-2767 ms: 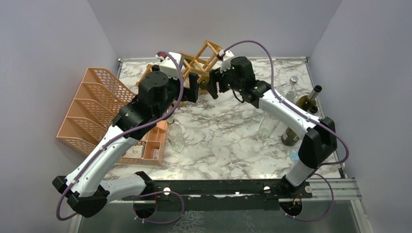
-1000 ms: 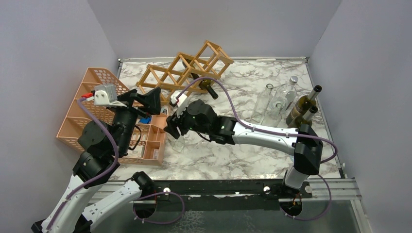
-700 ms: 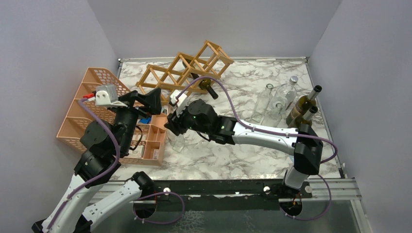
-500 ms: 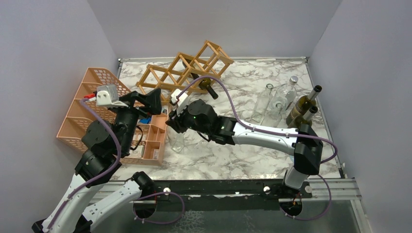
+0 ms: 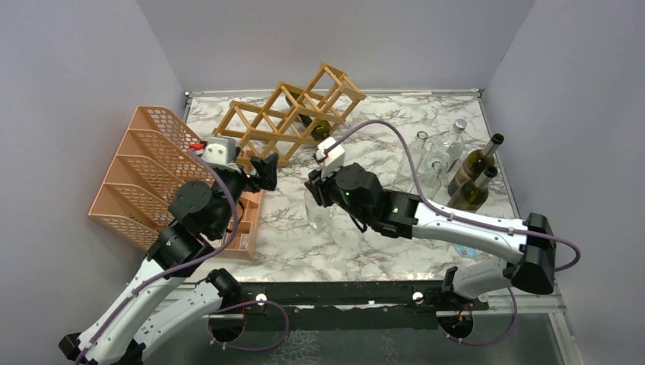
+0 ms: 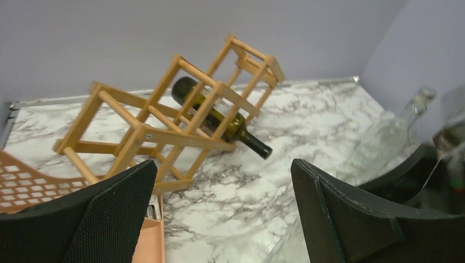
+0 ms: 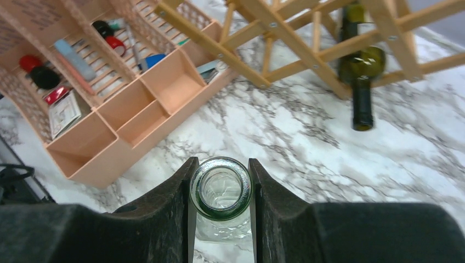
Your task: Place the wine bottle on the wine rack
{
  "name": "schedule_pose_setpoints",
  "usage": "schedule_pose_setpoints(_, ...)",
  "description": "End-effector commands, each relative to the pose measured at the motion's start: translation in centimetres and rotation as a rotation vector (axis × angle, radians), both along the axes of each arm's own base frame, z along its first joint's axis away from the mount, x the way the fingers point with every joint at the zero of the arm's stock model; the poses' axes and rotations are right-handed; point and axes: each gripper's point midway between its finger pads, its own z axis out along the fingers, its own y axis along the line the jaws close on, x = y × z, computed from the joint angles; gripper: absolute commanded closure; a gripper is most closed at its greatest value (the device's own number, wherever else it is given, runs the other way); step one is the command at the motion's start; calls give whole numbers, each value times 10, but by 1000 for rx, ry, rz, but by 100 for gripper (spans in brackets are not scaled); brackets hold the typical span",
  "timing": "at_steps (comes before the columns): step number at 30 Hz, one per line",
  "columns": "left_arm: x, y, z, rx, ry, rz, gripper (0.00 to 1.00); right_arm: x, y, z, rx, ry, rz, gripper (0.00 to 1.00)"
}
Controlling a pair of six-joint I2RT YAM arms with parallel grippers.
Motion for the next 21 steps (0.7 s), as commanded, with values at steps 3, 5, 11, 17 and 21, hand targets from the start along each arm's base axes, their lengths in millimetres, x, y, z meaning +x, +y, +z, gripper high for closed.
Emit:
schedule_pose_setpoints(3,-13,-78,-34,150,-52,-416,1,9,-67,48,118,-30,-266,99)
schedule_pose_setpoints(5,-22,-100,-45,163,-36,-549,1,6,-79,59,144,-34,-283,99)
schedule_pose_setpoints(11,-41,-145,-77,148,4,-816,1,-6,-95,95,228,-39,-252,99)
schedule_pose_setpoints(17,-46,-165,-107,98,21,-919,1,-20,-102,122,304,-27,-196,99)
schedule_pose_setpoints(21,-49,-176,-119,85,22,-977,1,-26,-105,136,358,-17,-178,99)
